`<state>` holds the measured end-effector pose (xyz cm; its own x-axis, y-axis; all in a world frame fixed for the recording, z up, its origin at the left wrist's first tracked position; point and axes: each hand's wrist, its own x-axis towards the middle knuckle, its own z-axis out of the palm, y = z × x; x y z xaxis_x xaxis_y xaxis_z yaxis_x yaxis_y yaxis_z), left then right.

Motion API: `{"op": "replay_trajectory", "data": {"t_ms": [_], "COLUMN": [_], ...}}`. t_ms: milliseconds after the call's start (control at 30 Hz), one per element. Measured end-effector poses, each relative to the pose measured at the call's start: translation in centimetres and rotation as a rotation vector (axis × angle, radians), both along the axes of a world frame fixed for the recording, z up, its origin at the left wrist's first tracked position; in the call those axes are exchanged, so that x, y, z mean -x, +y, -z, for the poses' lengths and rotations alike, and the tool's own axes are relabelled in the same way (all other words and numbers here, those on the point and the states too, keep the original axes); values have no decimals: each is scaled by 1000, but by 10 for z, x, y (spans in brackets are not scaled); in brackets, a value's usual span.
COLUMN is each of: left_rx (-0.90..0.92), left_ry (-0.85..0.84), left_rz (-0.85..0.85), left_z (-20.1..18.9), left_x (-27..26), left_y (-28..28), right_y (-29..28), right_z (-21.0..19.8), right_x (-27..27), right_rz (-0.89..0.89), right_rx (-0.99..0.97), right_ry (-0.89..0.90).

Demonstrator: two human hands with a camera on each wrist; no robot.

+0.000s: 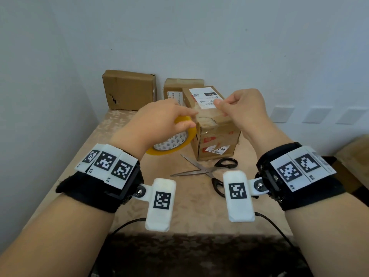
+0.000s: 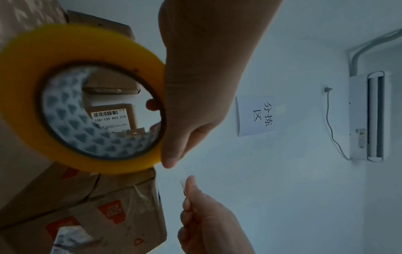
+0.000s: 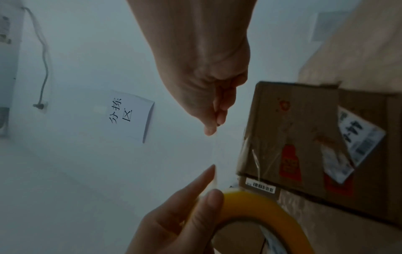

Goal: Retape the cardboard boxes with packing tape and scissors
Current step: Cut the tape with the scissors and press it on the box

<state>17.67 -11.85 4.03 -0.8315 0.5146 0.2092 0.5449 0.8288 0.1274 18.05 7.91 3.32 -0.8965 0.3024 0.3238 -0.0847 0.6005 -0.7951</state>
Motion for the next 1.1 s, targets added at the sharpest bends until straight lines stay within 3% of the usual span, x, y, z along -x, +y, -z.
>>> {"op": "replay_trajectory", "data": {"t_ms": [600, 700, 867, 933, 967, 1033, 1100], "left_rx": [85, 84, 56, 35, 21, -1, -27], "left_ry": [-87, -106, -127, -130, -134, -144, -149], "left_rz": [26, 34, 45, 51, 54, 64, 84], "left_z": [-2, 0, 2, 3, 3, 4, 6], "left_x": [13, 14, 14, 14, 14, 14, 14], "left_y": [17, 18, 14, 13, 13, 13, 12], "right_y": [7, 7, 19, 21, 18, 7, -2], "right_z": [8, 11, 15, 14, 14, 17, 23], "right_x": [7, 6, 5, 3, 1, -2, -6], "right_rz": [61, 65, 115, 111, 58, -216, -450], "right_rx": [-267, -381, -307, -427, -521, -674, -812], "right_ry": [-163, -201, -180, -113, -58, -13, -100]}}
